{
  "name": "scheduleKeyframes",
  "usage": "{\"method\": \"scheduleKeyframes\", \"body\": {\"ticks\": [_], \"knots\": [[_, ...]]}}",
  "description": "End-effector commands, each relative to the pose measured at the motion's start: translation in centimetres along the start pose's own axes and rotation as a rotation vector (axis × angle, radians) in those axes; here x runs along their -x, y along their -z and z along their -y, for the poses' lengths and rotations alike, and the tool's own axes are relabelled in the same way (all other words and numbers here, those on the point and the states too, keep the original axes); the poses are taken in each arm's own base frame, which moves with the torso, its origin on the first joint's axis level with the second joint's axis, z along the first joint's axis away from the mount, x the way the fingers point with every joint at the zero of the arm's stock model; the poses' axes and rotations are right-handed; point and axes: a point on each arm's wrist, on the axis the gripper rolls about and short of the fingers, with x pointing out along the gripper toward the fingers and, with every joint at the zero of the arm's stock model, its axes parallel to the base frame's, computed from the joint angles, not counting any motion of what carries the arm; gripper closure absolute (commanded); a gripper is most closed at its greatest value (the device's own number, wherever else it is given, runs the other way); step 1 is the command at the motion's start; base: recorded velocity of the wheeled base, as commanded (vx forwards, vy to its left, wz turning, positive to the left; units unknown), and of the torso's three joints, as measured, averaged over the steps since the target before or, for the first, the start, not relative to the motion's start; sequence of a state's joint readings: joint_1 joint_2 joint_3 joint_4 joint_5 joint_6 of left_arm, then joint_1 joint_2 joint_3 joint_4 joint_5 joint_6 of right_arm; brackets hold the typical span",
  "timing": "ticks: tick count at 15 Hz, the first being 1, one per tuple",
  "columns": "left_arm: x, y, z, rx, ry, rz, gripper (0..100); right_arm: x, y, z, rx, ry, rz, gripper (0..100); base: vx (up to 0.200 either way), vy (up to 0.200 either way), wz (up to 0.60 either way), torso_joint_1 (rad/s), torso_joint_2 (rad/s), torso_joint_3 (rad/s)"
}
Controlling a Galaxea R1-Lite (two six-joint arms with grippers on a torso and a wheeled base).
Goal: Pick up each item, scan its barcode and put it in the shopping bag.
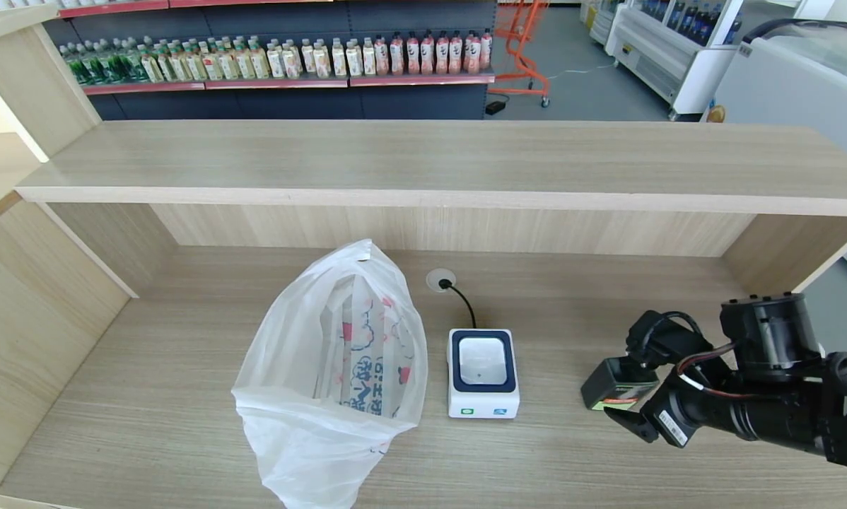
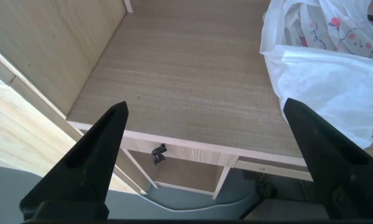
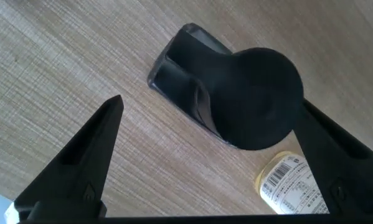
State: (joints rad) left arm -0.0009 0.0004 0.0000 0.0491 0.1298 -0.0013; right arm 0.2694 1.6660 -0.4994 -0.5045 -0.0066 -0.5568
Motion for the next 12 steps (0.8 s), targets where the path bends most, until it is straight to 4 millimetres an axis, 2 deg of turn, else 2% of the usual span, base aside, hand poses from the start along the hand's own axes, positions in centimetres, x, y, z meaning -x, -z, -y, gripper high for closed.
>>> {"method": "scheduleKeyframes", "body": {"ticks": [1, 4, 7, 8, 12], "knots": [[0.0, 0.0, 0.0, 0.000, 0.000, -0.001, 0, -1.3, 0.1, -0.2, 0.002, -0.016, -0.014, 0, 0.000, 0.000, 0.00, 0.000, 0.00, 0.000], [0.0, 0.0, 0.0, 0.000, -0.001, 0.000, 0, -1.9, -0.4, 0.0, 0.003, -0.015, 0.011, 0, 0.000, 0.000, 0.00, 0.000, 0.00, 0.000], [0.0, 0.0, 0.0, 0.000, 0.000, 0.000, 0, -2.0, -0.4, -0.2, 0.000, -0.101, 0.071, 0, 0.000, 0.000, 0.00, 0.000, 0.00, 0.000], [0.0, 0.0, 0.0, 0.000, -0.001, 0.000, 0, -2.0, -0.5, -0.2, 0.001, -0.101, 0.073, 100, 0.000, 0.000, 0.00, 0.000, 0.00, 0.000], [0.0, 0.0, 0.0, 0.000, 0.000, -0.001, 0, -2.1, -0.1, -0.3, 0.001, -0.102, 0.061, 100, 0.000, 0.000, 0.00, 0.000, 0.00, 0.000]]}}
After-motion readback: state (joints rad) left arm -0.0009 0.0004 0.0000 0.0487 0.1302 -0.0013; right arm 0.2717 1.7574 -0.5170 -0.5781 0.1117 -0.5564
